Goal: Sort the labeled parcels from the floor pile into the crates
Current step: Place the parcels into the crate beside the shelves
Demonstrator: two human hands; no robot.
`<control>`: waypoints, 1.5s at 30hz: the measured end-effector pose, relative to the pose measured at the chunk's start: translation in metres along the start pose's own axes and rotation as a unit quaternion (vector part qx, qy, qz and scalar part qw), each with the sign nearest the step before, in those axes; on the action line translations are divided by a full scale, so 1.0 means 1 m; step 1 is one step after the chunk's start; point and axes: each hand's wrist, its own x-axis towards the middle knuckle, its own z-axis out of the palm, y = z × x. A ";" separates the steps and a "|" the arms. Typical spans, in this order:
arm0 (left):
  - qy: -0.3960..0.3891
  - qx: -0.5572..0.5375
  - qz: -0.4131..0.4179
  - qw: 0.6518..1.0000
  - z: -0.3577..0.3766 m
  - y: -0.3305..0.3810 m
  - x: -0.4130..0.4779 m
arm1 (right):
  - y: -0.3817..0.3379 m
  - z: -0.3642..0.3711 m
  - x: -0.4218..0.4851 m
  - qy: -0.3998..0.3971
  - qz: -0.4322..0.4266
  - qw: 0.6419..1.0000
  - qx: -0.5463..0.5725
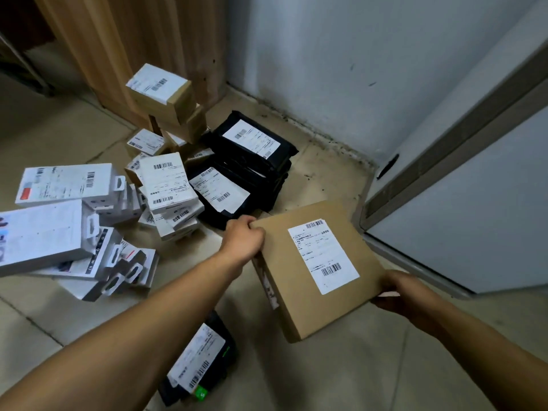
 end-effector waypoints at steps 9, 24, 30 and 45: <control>0.043 -0.027 0.004 0.999 -0.068 0.158 -0.155 | -0.108 -0.051 -0.190 -0.011 -0.080 0.993 0.082; 0.026 0.104 0.107 0.988 -0.195 0.435 -0.469 | -0.218 -0.158 -0.568 0.083 -0.226 0.928 0.285; -0.037 0.169 0.194 0.966 -0.201 0.486 -0.563 | -0.240 -0.166 -0.680 0.137 -0.345 0.835 0.406; -0.182 0.194 0.269 0.925 -0.024 0.541 -0.728 | -0.144 -0.339 -0.770 0.341 -0.341 0.818 0.314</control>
